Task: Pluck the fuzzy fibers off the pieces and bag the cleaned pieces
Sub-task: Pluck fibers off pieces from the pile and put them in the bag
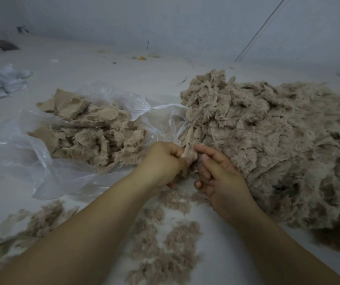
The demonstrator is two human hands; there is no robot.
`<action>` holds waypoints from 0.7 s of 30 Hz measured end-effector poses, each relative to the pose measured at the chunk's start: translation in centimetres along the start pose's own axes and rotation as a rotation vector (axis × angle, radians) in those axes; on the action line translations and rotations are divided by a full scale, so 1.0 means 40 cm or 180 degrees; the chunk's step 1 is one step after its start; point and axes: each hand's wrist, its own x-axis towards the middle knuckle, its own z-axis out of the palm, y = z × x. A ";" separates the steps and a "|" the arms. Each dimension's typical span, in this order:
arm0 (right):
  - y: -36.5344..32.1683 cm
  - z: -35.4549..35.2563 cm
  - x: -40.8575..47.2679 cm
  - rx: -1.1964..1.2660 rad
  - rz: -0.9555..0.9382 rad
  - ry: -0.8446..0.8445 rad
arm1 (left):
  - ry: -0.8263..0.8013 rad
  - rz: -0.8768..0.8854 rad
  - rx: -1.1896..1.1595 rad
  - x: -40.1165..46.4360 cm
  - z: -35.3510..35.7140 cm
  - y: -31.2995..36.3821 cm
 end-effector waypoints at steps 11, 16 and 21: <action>-0.003 0.005 0.000 -0.0041 0.0117 0.0049 | -0.0254 0.0149 -0.0239 -0.040 -0.008 0.014; 0.001 0.001 0.002 -0.0188 0.0071 0.0012 | -0.0183 -0.0213 -0.0836 -0.040 -0.006 0.000; 0.003 -0.001 0.003 -0.0292 0.0059 -0.0025 | -0.0118 -0.0477 -0.1140 -0.031 0.003 -0.010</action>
